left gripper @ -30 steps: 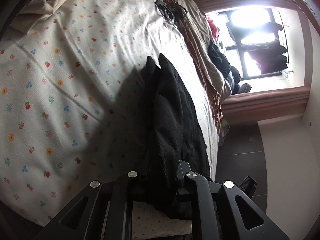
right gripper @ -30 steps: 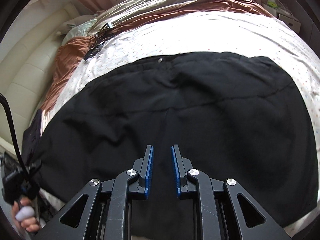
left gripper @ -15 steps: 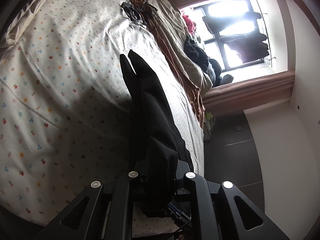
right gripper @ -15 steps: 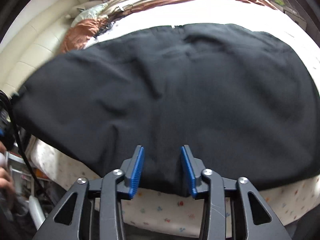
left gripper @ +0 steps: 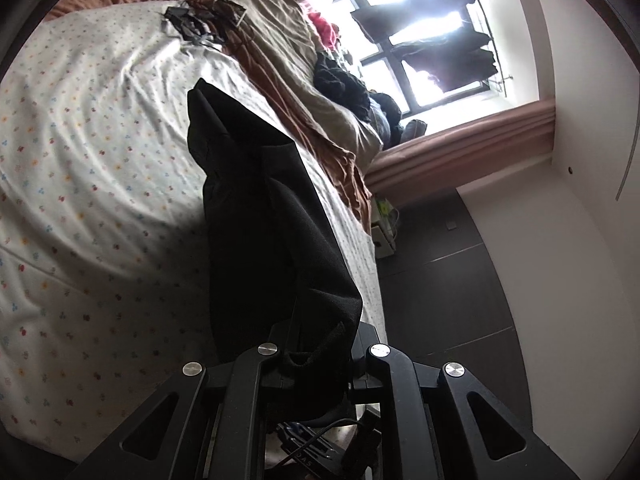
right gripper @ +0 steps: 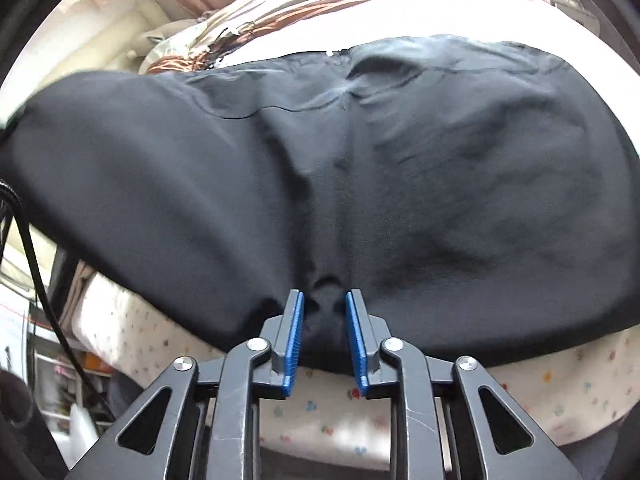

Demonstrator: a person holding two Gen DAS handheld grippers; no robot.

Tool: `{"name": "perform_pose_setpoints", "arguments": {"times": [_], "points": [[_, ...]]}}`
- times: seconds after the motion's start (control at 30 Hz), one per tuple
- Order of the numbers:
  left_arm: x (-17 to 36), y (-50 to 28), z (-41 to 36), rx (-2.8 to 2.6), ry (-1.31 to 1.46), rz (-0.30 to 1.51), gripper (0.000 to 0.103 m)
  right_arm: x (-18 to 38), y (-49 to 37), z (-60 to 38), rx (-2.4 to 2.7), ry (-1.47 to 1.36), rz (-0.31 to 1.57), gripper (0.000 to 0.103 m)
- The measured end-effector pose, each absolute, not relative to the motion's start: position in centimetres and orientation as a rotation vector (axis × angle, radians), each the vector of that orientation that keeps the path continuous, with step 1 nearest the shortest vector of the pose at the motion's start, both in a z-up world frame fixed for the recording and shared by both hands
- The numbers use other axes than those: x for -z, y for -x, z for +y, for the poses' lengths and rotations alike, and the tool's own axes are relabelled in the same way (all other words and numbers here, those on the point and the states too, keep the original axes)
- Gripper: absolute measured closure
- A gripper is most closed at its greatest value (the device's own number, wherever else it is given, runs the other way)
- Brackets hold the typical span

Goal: Fold large clothes
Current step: 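Lift the jacket end with both tools and fold it over again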

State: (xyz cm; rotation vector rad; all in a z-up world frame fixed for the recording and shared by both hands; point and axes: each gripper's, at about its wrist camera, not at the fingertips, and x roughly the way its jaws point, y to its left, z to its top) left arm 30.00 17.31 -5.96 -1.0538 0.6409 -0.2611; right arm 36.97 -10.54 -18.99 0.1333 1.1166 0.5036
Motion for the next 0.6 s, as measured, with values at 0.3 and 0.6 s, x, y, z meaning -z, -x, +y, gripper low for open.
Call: {"name": "perform_pose_setpoints", "arguments": {"times": [0.3, 0.6], "points": [[4.1, -33.3, 12.4, 0.367, 0.960, 0.685, 0.089, 21.1, -37.0, -10.4, -0.525, -0.186, 1.142, 0.082], [3.0, -36.6, 7.9, 0.467, 0.890, 0.727, 0.089, 20.3, -38.7, -12.5, -0.583, -0.318, 1.152, 0.081]]}}
